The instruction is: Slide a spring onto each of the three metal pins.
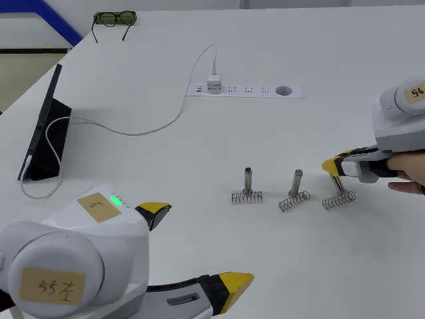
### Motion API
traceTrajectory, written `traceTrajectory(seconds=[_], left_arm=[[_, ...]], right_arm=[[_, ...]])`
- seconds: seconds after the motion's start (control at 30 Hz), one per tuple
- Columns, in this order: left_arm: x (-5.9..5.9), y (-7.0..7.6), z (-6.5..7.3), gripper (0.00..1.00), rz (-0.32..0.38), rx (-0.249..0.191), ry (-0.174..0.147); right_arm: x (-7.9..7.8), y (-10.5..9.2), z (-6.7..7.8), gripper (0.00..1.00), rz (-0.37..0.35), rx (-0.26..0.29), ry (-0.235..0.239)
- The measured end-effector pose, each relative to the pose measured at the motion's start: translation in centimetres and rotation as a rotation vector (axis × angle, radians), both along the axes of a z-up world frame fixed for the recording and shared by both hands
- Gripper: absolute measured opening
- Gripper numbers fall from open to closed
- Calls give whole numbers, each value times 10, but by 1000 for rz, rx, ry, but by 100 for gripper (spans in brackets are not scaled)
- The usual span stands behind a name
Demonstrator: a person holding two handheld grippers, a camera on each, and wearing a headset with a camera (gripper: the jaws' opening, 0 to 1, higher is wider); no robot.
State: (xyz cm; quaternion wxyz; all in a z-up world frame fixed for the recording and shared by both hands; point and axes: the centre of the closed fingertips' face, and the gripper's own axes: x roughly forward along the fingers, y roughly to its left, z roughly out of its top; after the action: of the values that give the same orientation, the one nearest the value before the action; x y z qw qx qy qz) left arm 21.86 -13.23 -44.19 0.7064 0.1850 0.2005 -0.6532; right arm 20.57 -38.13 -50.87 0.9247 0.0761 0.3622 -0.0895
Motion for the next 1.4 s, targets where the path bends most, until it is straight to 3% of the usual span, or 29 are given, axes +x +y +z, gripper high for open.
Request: traceTrajectory(seconds=[0.63,1.4], left_arm=[[-5,-1,3,80,-15,-13,-5],[-4,1,5,79,-10,-21,-9]], right_arm=[[-19,9,12,8,8,-52,-1],[-33,16,12,9,41,-92,59]])
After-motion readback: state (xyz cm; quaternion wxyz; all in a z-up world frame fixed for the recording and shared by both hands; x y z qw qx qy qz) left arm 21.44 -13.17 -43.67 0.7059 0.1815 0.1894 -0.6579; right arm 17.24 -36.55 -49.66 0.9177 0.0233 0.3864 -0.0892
